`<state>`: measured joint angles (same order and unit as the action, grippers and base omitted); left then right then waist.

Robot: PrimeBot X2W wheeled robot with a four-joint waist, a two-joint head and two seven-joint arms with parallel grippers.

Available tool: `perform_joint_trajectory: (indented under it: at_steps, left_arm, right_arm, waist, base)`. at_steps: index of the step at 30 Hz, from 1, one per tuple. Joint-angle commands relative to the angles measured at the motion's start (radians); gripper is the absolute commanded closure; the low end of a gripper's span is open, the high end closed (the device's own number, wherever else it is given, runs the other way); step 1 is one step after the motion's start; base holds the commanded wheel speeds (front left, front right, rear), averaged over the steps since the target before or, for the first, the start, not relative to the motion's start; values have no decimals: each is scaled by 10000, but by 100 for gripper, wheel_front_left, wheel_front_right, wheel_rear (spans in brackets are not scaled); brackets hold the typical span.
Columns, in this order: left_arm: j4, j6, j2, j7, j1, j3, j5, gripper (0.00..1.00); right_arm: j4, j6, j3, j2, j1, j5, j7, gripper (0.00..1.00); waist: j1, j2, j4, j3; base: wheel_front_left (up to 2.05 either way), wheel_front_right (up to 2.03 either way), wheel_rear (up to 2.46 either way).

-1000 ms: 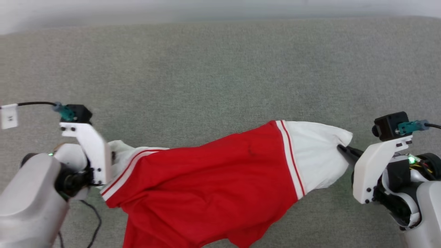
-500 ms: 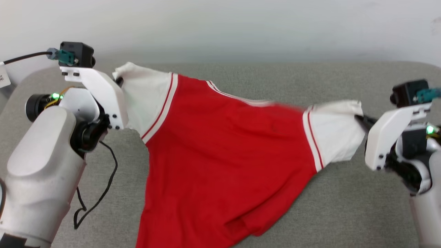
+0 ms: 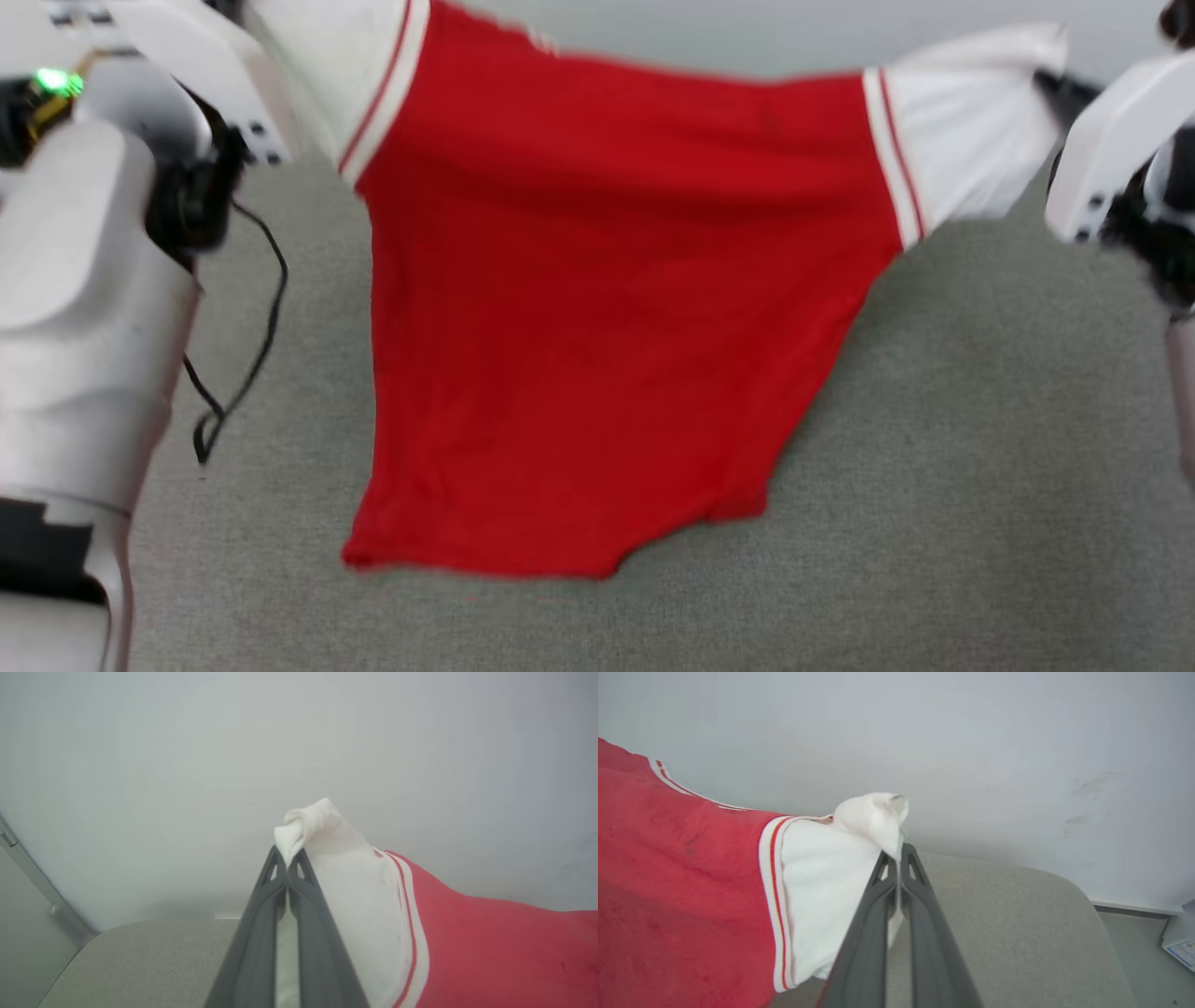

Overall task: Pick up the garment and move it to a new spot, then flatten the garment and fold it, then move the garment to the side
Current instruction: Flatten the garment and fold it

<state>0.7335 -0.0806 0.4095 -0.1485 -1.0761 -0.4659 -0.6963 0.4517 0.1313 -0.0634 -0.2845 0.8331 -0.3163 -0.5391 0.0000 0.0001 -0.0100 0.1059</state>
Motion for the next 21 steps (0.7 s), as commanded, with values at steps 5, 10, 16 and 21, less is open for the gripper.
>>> perform_joint_trajectory:
  at_steps: [5, 10, 16, 21]
  left_arm:
    - [457, -93, -106, 984, -1294, 319, 175, 100]
    - [624, 24, 63, 1942, -2693, 539, 371, 100]
    - [651, 87, 279, 2896, -4657, 720, 679, 100]
    - [623, 224, 433, 3120, -5777, 680, 888, 100]
  right_arm:
    - [883, -12, -142, -200, 1866, 491, 1076, 100]
    - [1511, -12, -170, -105, 3786, 1162, 2137, 100]
    - [2170, -12, -42, 74, 6249, 1951, 3475, 100]
    - [2508, -12, 106, 159, 7453, 2241, 4364, 100]
  waist:
    - [0, -1, -47, 1043]
    - [0, -1, -128, 2096]
    - [0, -1, -244, 3310]
    - [0, -1, -345, 3924]
  base:
    - [0, 0, 0]
    - [0, 0, 0]
    - [0, 0, 0]
    - [0, 0, 0]
